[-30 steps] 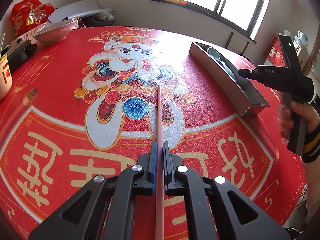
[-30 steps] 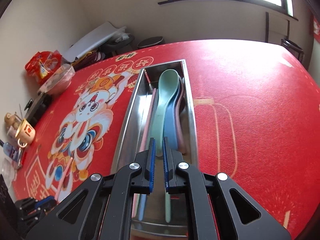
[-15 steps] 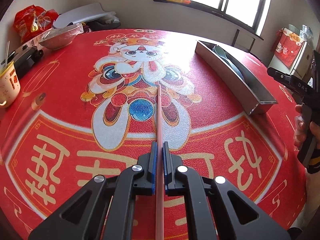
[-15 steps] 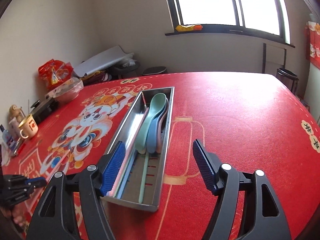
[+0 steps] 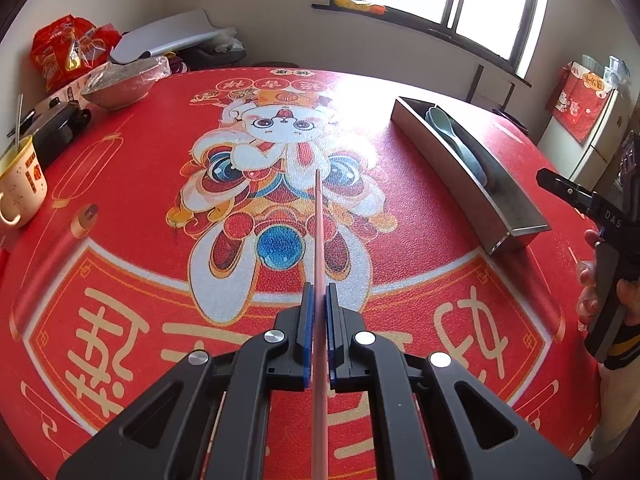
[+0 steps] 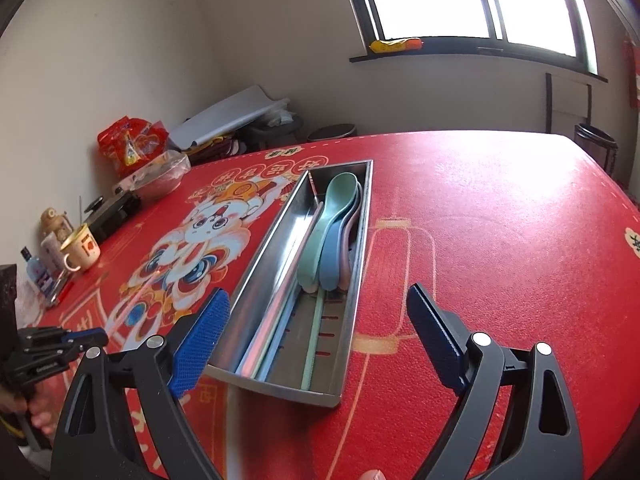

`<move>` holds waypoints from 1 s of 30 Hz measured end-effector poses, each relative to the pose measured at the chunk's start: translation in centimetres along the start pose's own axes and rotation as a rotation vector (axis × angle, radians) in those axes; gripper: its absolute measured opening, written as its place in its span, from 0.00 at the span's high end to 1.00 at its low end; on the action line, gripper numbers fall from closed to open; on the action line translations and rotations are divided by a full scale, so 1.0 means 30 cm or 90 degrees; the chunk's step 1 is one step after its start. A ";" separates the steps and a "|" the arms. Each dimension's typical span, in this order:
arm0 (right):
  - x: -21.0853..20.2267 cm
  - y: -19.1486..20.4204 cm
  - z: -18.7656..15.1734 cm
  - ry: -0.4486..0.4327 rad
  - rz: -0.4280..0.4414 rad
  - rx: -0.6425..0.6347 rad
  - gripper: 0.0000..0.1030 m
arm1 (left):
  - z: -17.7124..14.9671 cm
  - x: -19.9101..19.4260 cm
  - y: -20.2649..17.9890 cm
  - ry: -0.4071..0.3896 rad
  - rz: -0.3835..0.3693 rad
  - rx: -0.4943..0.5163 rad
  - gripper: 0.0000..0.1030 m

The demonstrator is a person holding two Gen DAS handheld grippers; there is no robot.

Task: Organize utensils
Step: 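Withdraw the open right gripper from the tray, then lower the pink chopstick into the steel tray and open the left gripper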

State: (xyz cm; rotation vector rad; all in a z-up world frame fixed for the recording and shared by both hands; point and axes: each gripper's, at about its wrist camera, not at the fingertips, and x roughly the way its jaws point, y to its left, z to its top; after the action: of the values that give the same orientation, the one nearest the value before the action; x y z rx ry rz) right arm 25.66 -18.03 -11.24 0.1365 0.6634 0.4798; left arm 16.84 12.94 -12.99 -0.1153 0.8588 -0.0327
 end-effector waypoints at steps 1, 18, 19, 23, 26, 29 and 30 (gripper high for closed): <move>0.000 -0.002 0.000 0.001 0.000 0.002 0.16 | 0.009 -0.003 -0.005 -0.002 -0.003 -0.001 0.95; -0.006 -0.058 0.012 -0.002 -0.010 0.048 0.16 | 0.198 0.028 -0.207 -0.021 -0.069 -0.010 0.95; -0.007 -0.060 0.013 -0.003 -0.012 0.049 0.16 | 0.210 0.034 -0.220 -0.021 -0.074 -0.012 0.95; -0.012 -0.080 0.016 -0.007 -0.022 0.062 0.16 | 0.260 0.059 -0.265 -0.022 -0.106 -0.032 0.95; -0.015 -0.098 0.019 -0.008 -0.026 0.077 0.16 | 0.302 0.093 -0.292 -0.015 -0.121 -0.049 0.95; -0.019 -0.125 0.019 -0.011 -0.029 0.104 0.16 | 0.339 0.140 -0.313 -0.006 -0.135 -0.080 0.95; -0.022 -0.134 0.020 -0.013 -0.033 0.112 0.16 | 0.350 0.158 -0.320 -0.003 -0.137 -0.090 0.95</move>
State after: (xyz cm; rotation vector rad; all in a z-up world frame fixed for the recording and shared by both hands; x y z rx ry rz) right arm 27.12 -21.88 -11.51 0.2889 0.6872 0.3700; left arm 28.04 3.98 -8.66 -0.3398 0.8406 -0.1742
